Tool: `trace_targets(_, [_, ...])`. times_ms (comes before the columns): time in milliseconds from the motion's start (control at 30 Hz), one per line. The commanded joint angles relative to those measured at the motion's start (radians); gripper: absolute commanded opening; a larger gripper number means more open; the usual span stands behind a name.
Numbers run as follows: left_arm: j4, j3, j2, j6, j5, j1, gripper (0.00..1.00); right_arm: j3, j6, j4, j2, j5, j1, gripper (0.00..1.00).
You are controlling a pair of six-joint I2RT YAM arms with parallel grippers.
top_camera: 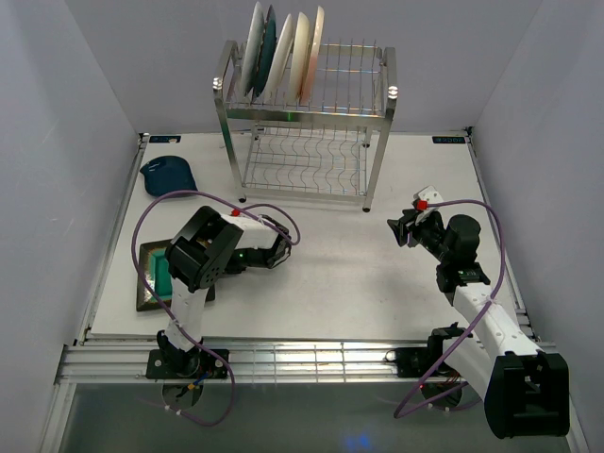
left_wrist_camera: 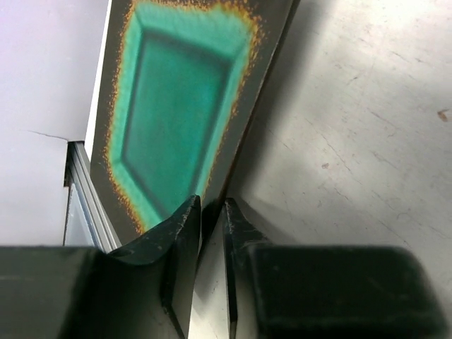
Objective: Load the plates into the dish rack
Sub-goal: Move the plate to the center of the board.
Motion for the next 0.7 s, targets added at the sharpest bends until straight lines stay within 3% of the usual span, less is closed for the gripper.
trace_targets(0, [0.019, 0.013, -0.013, 0.049, -0.012, 0.006, 0.29, 0.044, -0.006, 0.023, -0.012, -0.009, -0.005, 0.56])
trace_targets(167, [0.038, 0.014, -0.009, 0.078, -0.004, 0.006, 0.22, 0.044, -0.006, 0.024, -0.011, -0.009, -0.005, 0.56])
trace_targets(200, [0.038, 0.016, -0.007, 0.080, -0.001, 0.004, 0.18, 0.044, -0.006, 0.024, -0.011, -0.009, -0.005, 0.56])
trace_targets(233, [0.038, 0.017, -0.006, 0.080, -0.001, 0.003, 0.04, 0.044, -0.006, 0.024, -0.009, -0.009, -0.005, 0.56])
trace_targets(267, [0.036, 0.020, -0.003, 0.080, -0.004, 0.000, 0.00, 0.044, -0.006, 0.024, -0.008, -0.009, -0.005, 0.56])
trace_targets(667, [0.027, 0.072, 0.042, 0.060, 0.006, -0.161, 0.00, 0.045, -0.007, 0.024, 0.000, -0.012, -0.005, 0.56])
